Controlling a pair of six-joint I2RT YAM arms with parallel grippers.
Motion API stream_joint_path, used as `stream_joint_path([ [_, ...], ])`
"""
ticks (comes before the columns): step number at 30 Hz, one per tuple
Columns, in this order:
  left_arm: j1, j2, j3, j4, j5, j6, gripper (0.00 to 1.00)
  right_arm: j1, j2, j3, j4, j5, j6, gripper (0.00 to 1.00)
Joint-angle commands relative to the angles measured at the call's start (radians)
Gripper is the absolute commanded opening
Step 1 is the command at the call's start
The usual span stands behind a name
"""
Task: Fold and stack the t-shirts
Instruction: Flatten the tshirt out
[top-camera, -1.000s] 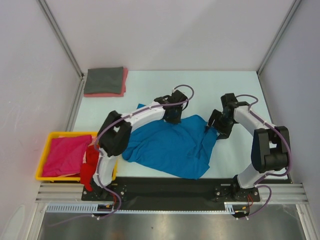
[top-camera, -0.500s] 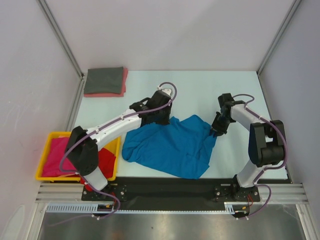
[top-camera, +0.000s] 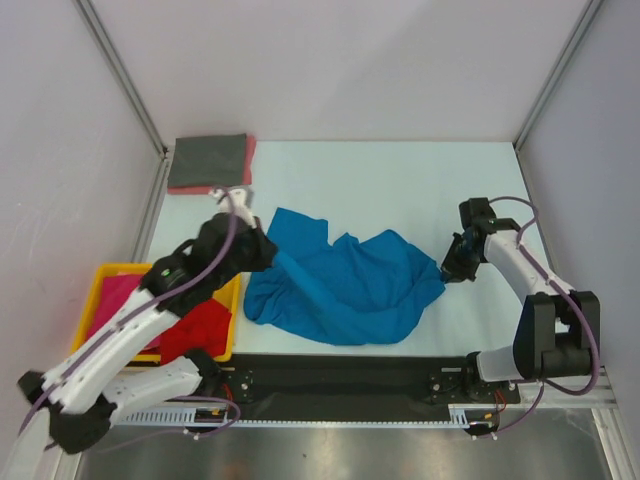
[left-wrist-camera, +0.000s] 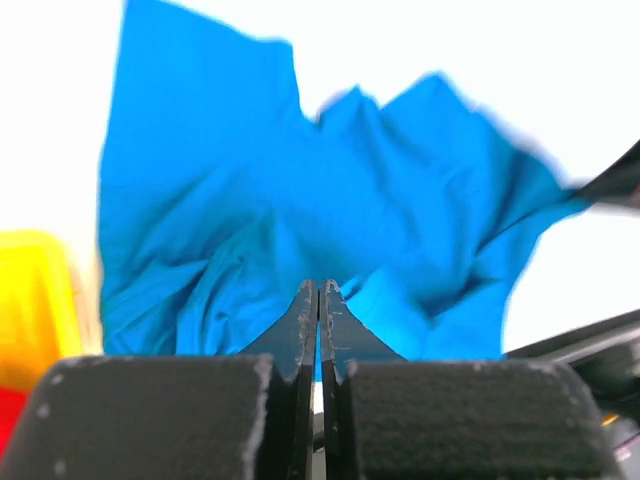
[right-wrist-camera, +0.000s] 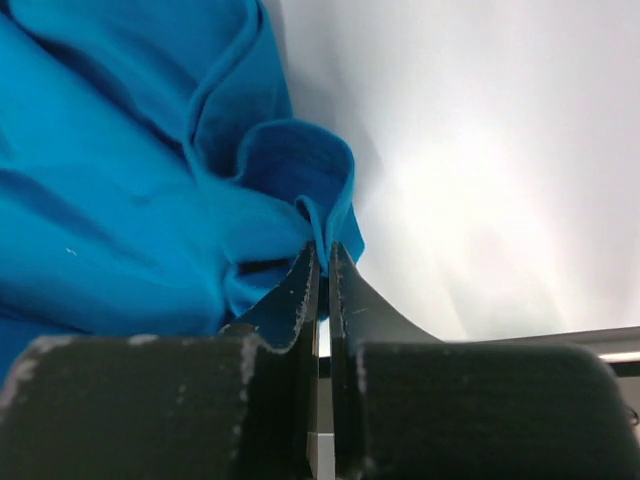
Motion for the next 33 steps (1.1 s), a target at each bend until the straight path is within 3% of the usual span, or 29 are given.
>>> stream_joint_path([
  [1,0.014,-0.167,0.007,-0.106,-0.131,-0.094,0.00,-0.009,-0.047,-0.059,0.004,-0.097,-0.041,0.00],
  [4,0.014,-0.251,0.056,-0.195,-0.200,-0.131,0.00,0.001,-0.086,-0.072,-0.008,-0.166,-0.039,0.12],
  [9,0.014,-0.392,0.105,-0.372,-0.252,-0.215,0.00,0.051,-0.103,-0.022,0.008,-0.272,-0.078,0.15],
  [13,0.014,-0.476,0.129,-0.485,-0.264,-0.293,0.00,0.062,0.021,0.049,0.003,-0.321,-0.035,0.20],
  [17,0.014,-0.525,0.244,-0.655,-0.378,-0.356,0.00,0.010,-0.061,0.032,-0.055,-0.249,-0.022,0.07],
  [18,0.014,-0.567,0.311,-0.679,-0.424,-0.349,0.00,-0.039,-0.143,-0.005,-0.084,-0.246,-0.050,0.22],
  [21,0.012,-0.592,0.384,-0.746,-0.485,-0.381,0.00,-0.007,-0.184,-0.059,-0.109,-0.371,-0.082,0.42],
  [23,0.012,-0.592,0.405,-0.760,-0.502,-0.369,0.00,0.062,-0.184,-0.086,-0.138,-0.404,-0.073,0.47],
  [27,0.011,-0.585,0.396,-0.745,-0.496,-0.357,0.00,0.071,-0.256,-0.140,-0.089,-0.361,-0.013,0.61],
  [31,0.011,-0.577,0.317,-0.681,-0.426,-0.332,0.00,0.140,-0.218,-0.198,0.093,-0.483,0.136,0.61],
  [33,0.011,-0.577,0.274,-0.645,-0.386,-0.337,0.00,0.247,-0.189,-0.244,0.188,-0.504,0.214,0.61],
])
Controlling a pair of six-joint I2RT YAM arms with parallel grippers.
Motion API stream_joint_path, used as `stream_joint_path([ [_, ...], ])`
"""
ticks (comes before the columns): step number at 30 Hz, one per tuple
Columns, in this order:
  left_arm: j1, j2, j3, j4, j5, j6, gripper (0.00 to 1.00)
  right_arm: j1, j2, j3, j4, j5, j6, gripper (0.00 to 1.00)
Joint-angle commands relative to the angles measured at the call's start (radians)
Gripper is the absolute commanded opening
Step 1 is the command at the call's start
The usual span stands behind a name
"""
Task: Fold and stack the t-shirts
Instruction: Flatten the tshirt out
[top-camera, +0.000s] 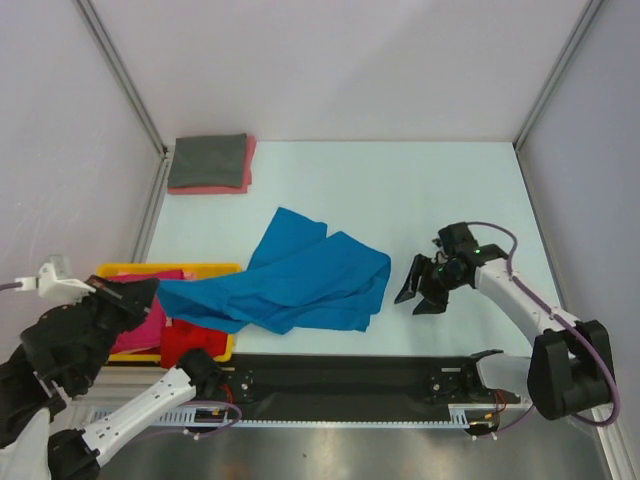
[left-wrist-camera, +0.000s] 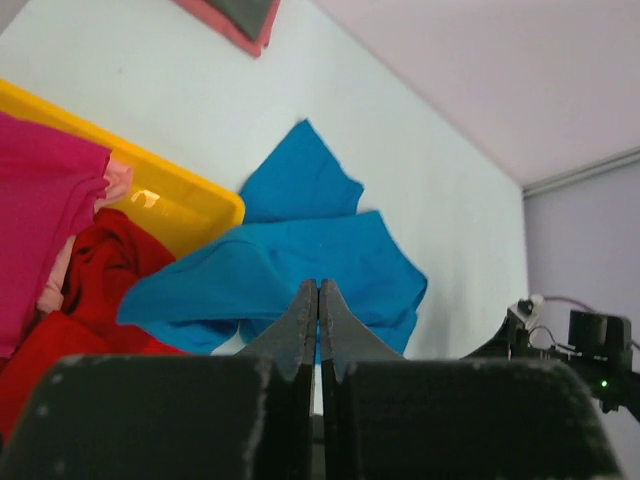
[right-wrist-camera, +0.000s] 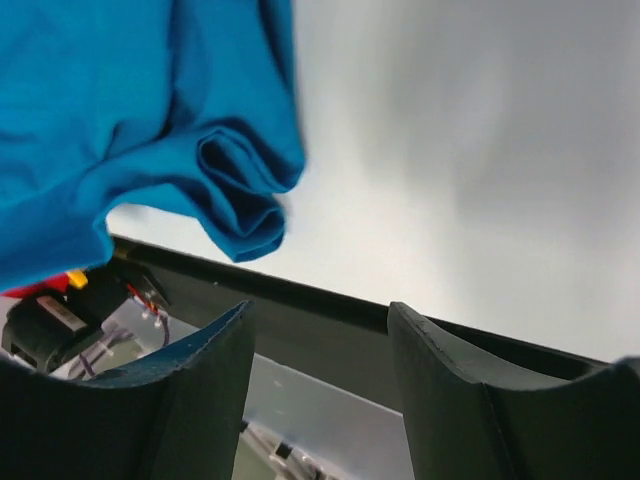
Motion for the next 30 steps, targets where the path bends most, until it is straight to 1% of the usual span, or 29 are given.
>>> stream_joint_path([
  [1,0.003,0.031,-0.061,0.010,0.072,0.000,0.00,0.131,0.078,-0.039,0.242,-0.067,0.183,0.61],
  [3,0.003,0.023,-0.089,0.019,0.090,-0.009,0.00,0.203,0.140,-0.015,0.288,-0.041,0.192,0.62],
  [4,0.003,0.023,-0.092,0.022,0.096,-0.012,0.00,0.215,0.170,-0.004,0.326,-0.032,0.192,0.62],
  [5,0.003,0.022,-0.098,0.018,0.102,-0.017,0.00,0.221,0.241,0.007,0.334,-0.023,0.178,0.62],
  [7,0.003,0.022,-0.095,-0.001,0.102,-0.023,0.00,0.232,0.299,0.076,0.301,0.008,0.134,0.61],
  [8,0.003,0.022,-0.091,-0.005,0.102,-0.026,0.00,0.240,0.341,0.103,0.284,0.029,0.085,0.61],
  [10,0.003,0.022,-0.077,-0.019,0.093,-0.029,0.00,0.266,0.362,0.178,0.258,0.066,0.034,0.61],
  [11,0.003,0.023,-0.075,-0.025,0.090,-0.031,0.00,0.274,0.384,0.202,0.250,0.068,-0.009,0.61],
  [15,0.003,0.022,-0.069,-0.035,0.082,-0.042,0.00,0.281,0.463,0.269,0.218,0.033,-0.042,0.60],
  [22,0.003,0.028,-0.069,-0.024,0.079,-0.042,0.00,0.295,0.536,0.266,0.244,-0.004,-0.014,0.52],
  [24,0.003,0.040,-0.068,-0.019,0.078,-0.036,0.00,0.298,0.546,0.260,0.261,-0.016,-0.009,0.47],
  [25,0.003,0.045,-0.066,-0.018,0.078,-0.032,0.00,0.297,0.545,0.263,0.261,-0.016,-0.008,0.42],
  [26,0.003,0.046,-0.065,-0.013,0.075,-0.028,0.00,0.292,0.539,0.275,0.255,-0.007,-0.011,0.27],
  [27,0.003,0.049,-0.060,-0.012,0.072,-0.026,0.00,0.289,0.530,0.286,0.249,0.005,-0.014,0.18],
  [28,0.003,0.056,-0.057,-0.010,0.066,-0.022,0.00,0.284,0.499,0.295,0.224,0.035,-0.025,0.04],
  [29,0.003,0.057,-0.052,-0.012,0.060,-0.022,0.00,0.280,0.481,0.306,0.203,0.053,-0.035,0.00],
  [30,0.003,0.060,-0.042,-0.019,0.053,-0.020,0.00,0.280,0.461,0.332,0.136,0.091,-0.045,0.00],
])
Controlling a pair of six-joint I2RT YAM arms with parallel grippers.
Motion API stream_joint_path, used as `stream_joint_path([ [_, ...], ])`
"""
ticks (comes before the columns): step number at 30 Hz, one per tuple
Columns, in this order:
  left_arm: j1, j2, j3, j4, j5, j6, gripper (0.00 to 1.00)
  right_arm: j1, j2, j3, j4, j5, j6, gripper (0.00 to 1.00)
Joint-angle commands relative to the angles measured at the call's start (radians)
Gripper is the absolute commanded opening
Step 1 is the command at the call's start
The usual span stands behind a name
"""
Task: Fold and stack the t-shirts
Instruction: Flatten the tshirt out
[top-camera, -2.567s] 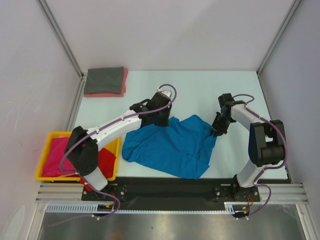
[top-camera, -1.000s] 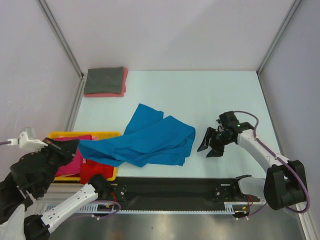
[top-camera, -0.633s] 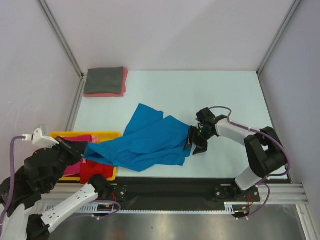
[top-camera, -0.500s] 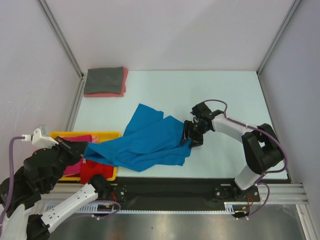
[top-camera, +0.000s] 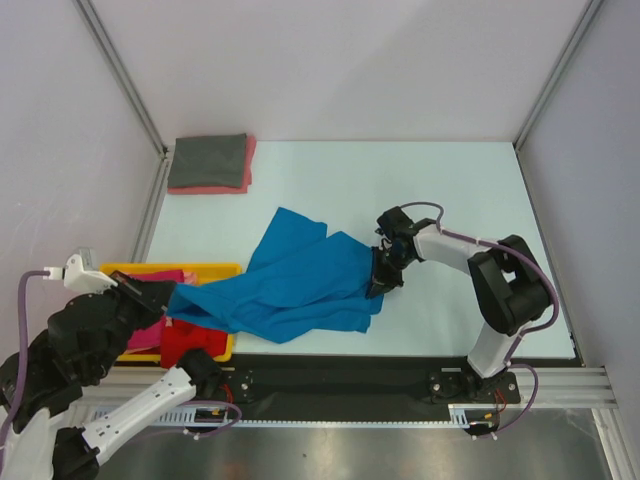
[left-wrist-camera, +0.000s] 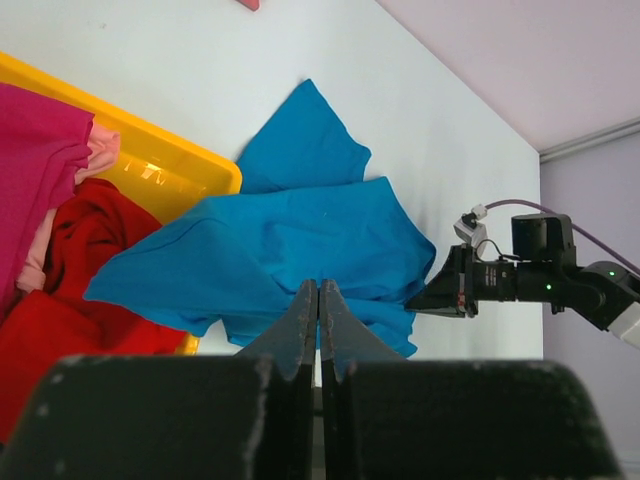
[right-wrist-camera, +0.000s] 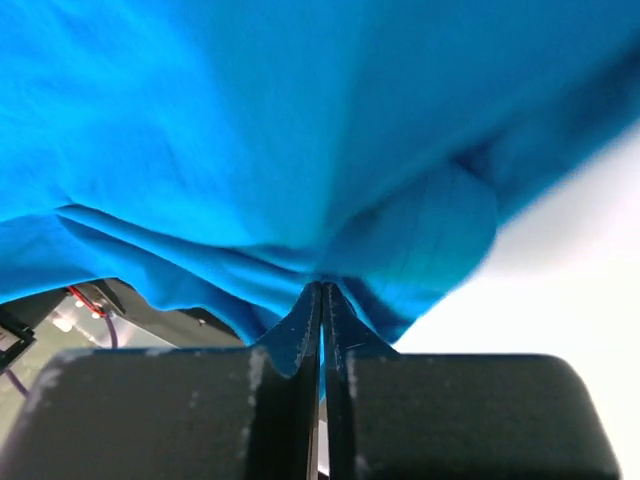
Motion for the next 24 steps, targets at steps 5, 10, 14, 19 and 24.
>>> stream_joint_path([
  [5,0.003,0.018,0.100,-0.094,-0.101,-0.032,0.00,0.058,-0.365,0.045,-0.292,0.118,-0.051,0.00],
  [10,-0.001,-0.040,0.091,-0.109,-0.152,-0.061,0.01,0.061,-0.619,-0.075,-0.291,0.117,0.042,0.00],
  [14,-0.017,-0.019,0.040,-0.059,-0.134,-0.046,0.01,-0.078,-0.592,-0.081,-0.241,0.150,0.044,0.00],
  [19,-0.017,0.032,-0.006,0.039,-0.034,0.008,0.00,-0.203,-0.371,-0.046,-0.131,0.107,-0.036,0.00],
  [24,-0.017,0.020,-0.003,0.010,-0.022,-0.003,0.00,-0.232,-0.205,0.074,-0.202,0.075,-0.102,0.06],
])
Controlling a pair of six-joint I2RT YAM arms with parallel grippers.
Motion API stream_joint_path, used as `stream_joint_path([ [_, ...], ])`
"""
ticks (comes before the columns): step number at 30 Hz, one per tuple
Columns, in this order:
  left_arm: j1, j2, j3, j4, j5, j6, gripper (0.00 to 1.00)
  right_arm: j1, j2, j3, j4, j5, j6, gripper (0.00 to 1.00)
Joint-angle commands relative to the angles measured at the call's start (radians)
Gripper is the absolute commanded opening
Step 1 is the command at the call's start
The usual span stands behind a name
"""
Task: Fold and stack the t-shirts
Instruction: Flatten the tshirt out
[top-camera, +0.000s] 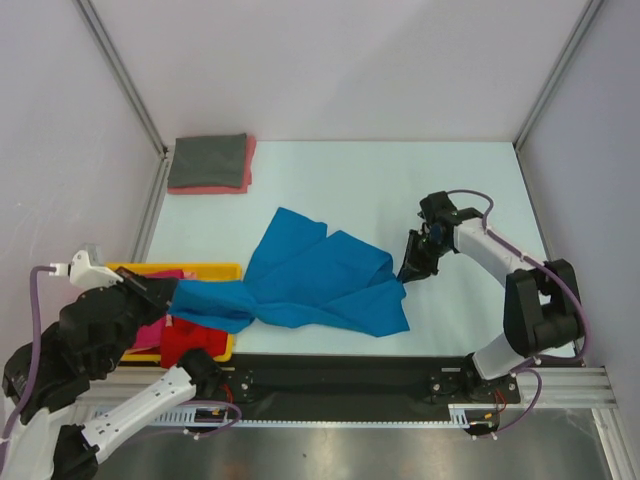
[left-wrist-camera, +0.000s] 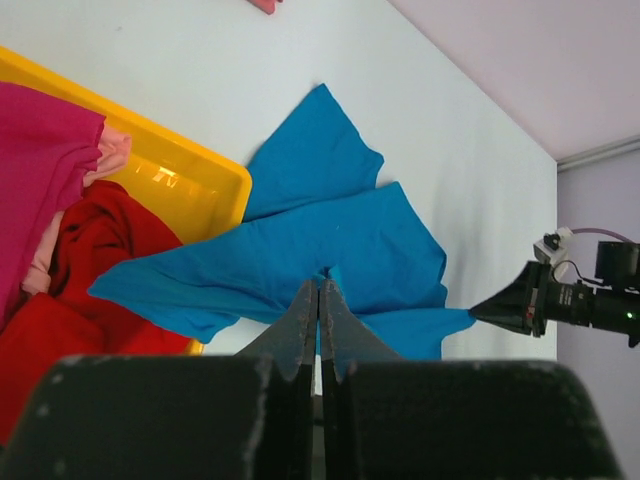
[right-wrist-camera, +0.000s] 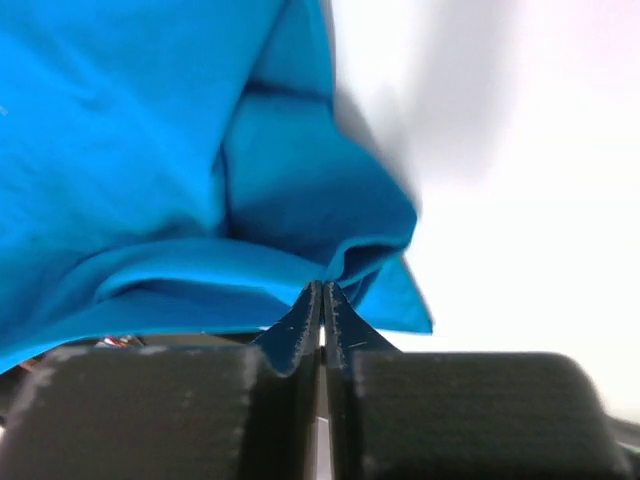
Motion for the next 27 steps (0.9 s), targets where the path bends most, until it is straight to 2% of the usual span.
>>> stream_joint_path([
  [1,-0.004,-0.026,0.011,0.003,0.021,0.016,0.00,-0.011,0.037,0.083,-0.015,-0.045,-0.071,0.28],
  [2,-0.004,-0.037,0.003,0.004,0.028,0.018,0.00,-0.012,0.040,0.081,-0.019,-0.042,-0.081,0.37],
  [4,-0.004,-0.066,-0.012,0.018,0.047,0.022,0.00,-0.017,0.035,0.069,-0.039,-0.011,-0.094,0.48],
  [5,-0.004,-0.072,-0.029,0.042,0.074,0.029,0.00,-0.019,0.008,0.063,-0.076,0.009,-0.107,0.49],
  [9,-0.004,-0.065,-0.069,0.079,0.123,0.042,0.00,-0.022,-0.157,0.002,-0.202,0.147,-0.097,0.50],
  [11,-0.004,-0.054,-0.092,0.102,0.137,0.053,0.00,-0.014,-0.274,-0.081,-0.228,0.130,-0.054,0.42],
  [13,-0.004,-0.042,-0.100,0.144,0.149,0.078,0.00,0.010,-0.329,-0.196,-0.204,0.049,0.050,0.32],
  [16,-0.004,0.000,-0.097,0.177,0.157,0.111,0.00,0.034,-0.399,-0.319,-0.098,-0.026,0.235,0.29],
  [18,-0.004,0.032,-0.085,0.182,0.162,0.130,0.01,0.044,-0.432,-0.387,-0.039,-0.010,0.309,0.30],
  [19,-0.004,0.038,-0.080,0.185,0.169,0.136,0.00,0.047,-0.440,-0.394,-0.041,0.018,0.364,0.37],
  [21,-0.004,0.051,-0.077,0.197,0.179,0.148,0.00,0.050,-0.446,-0.431,-0.026,0.046,0.408,0.44],
  [27,-0.004,0.067,-0.088,0.227,0.208,0.148,0.00,0.063,-0.459,-0.535,0.091,0.133,0.604,0.46],
])
